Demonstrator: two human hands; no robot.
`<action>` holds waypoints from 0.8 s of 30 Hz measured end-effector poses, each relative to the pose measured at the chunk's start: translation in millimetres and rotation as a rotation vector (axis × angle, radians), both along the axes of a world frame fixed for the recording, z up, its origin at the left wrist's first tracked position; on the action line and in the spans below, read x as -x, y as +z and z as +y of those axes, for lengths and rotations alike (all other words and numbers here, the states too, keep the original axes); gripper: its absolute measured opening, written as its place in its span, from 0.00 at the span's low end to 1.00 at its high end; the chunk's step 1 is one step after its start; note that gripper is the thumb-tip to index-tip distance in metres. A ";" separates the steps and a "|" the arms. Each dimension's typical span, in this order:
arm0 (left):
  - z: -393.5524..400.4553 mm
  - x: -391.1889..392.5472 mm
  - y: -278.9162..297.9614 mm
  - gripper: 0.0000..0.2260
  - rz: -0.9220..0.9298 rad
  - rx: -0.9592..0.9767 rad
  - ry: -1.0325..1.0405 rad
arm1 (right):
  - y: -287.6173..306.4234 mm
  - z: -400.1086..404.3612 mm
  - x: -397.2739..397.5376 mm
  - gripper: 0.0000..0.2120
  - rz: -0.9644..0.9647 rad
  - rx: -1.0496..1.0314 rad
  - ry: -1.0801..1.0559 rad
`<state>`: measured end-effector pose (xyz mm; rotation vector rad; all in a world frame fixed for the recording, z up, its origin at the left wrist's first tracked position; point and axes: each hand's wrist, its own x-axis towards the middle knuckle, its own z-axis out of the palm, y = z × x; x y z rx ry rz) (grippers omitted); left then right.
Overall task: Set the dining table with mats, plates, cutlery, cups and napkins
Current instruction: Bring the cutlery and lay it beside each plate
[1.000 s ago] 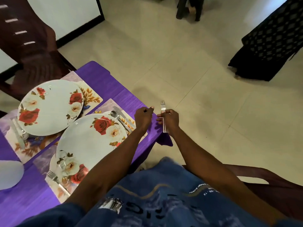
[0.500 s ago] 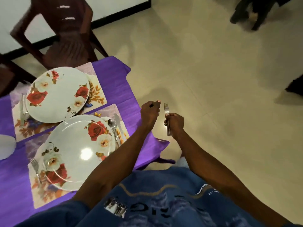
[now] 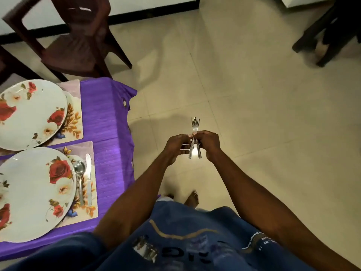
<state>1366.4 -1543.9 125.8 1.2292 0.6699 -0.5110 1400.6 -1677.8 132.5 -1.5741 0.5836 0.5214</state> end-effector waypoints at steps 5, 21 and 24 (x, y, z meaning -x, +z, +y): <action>19.1 -48.9 5.3 0.11 -0.085 -0.028 0.053 | 2.4 16.6 -62.0 0.06 -0.009 0.003 0.090; 216.5 -297.4 19.8 0.10 -0.090 -0.113 0.426 | 11.6 213.7 -342.4 0.03 -0.042 0.016 0.380; 250.8 -325.9 18.1 0.11 -0.082 -0.095 0.506 | 8.9 261.1 -383.7 0.03 -0.048 0.054 0.496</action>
